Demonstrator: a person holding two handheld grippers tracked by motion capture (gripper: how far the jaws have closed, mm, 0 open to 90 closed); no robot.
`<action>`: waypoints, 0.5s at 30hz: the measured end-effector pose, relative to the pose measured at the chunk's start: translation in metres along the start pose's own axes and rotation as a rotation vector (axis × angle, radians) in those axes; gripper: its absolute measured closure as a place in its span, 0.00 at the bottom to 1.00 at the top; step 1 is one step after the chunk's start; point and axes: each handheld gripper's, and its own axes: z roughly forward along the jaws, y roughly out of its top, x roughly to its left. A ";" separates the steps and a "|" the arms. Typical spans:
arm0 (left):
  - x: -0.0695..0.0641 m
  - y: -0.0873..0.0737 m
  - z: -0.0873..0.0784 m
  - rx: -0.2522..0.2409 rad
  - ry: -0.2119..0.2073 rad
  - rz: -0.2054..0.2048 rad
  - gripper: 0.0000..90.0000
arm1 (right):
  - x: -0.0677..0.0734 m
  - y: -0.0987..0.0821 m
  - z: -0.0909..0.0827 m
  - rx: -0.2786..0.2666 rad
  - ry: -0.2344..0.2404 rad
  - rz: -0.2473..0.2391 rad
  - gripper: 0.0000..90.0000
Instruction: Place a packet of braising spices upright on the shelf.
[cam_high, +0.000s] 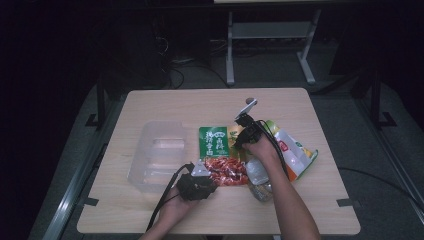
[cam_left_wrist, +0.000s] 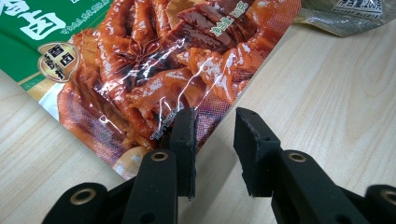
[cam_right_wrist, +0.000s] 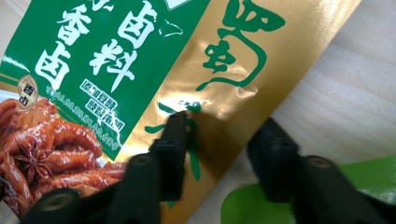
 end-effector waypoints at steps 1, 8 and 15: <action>0.000 0.000 0.000 -0.003 -0.001 -0.006 0.77 | 0.000 0.000 0.000 0.000 0.000 0.000 0.73; -0.001 0.000 0.001 -0.006 -0.003 -0.010 0.76 | 0.003 -0.002 -0.008 -0.031 0.027 -0.053 0.97; 0.000 0.000 0.000 0.000 -0.005 0.002 0.74 | 0.005 -0.006 -0.020 -0.092 0.065 -0.070 0.99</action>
